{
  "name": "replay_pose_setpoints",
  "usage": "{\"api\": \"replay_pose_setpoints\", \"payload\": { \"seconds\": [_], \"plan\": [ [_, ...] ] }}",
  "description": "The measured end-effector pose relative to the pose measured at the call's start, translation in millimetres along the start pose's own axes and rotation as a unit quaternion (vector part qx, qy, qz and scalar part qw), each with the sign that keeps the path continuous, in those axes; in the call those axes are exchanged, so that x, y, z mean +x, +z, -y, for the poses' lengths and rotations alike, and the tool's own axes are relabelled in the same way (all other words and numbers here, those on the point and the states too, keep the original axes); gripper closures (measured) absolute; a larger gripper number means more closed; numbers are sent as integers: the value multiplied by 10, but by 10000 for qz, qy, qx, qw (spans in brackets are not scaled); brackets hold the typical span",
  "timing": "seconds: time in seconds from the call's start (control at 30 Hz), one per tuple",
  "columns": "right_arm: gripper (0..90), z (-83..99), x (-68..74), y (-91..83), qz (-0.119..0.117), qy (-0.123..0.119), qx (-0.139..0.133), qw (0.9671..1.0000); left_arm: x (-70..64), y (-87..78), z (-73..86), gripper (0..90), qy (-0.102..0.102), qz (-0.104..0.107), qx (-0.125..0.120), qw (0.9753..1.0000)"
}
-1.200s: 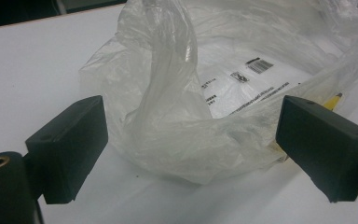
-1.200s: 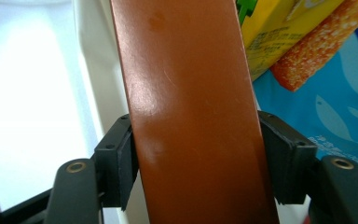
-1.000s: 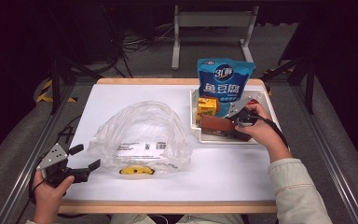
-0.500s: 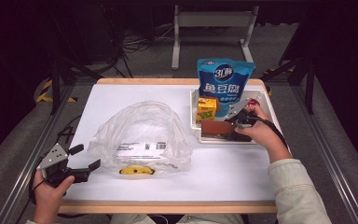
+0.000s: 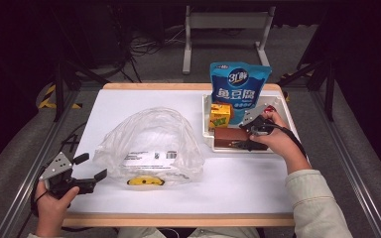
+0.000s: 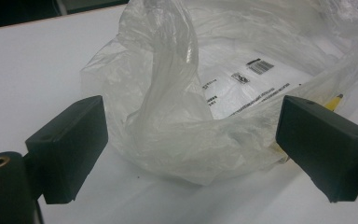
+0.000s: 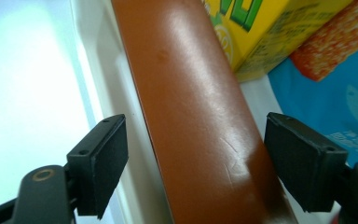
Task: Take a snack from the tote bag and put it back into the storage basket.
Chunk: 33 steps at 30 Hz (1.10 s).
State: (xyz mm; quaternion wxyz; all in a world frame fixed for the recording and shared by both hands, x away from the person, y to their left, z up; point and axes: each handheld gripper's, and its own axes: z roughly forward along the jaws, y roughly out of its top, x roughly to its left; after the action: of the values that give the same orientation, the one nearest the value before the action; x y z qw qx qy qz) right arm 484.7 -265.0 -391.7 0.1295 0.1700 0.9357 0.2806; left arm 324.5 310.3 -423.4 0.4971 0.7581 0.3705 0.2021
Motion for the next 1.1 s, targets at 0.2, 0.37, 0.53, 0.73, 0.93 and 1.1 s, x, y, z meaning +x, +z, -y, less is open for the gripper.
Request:
{"api": "replay_pose_setpoints", "payload": {
  "seconds": [0.2, 0.37, 0.53, 0.73, 0.93, 1.1],
  "plan": [
    [215, -23, 58, -218, 260, 72, -424, 9987, 3, 13, -3, 96, 12, 10, 9, 10000],
    [206, -27, 175, -418, 408, 188, -755, 9961, -1, 16, -5, 96, 27, 31, 8, 10000],
    [203, -13, 327, -567, 480, 300, -1111, 9922, -4, 14, -12, 96, 16, 22, 19, 10000],
    [214, 27, 499, -636, 618, 355, -1250, 9896, -6, 16, -18, 95, 17, 49, -12, 10000],
    [213, 86, 621, -686, 559, 538, -1509, 9855, 9, -28, -21, 95, -6, 13, -73, 10000],
    [206, 226, 739, -708, 552, 913, -1748, 9788, -2, -47, -35, 94, 29, 35, -76, 10000]
  ]
}}
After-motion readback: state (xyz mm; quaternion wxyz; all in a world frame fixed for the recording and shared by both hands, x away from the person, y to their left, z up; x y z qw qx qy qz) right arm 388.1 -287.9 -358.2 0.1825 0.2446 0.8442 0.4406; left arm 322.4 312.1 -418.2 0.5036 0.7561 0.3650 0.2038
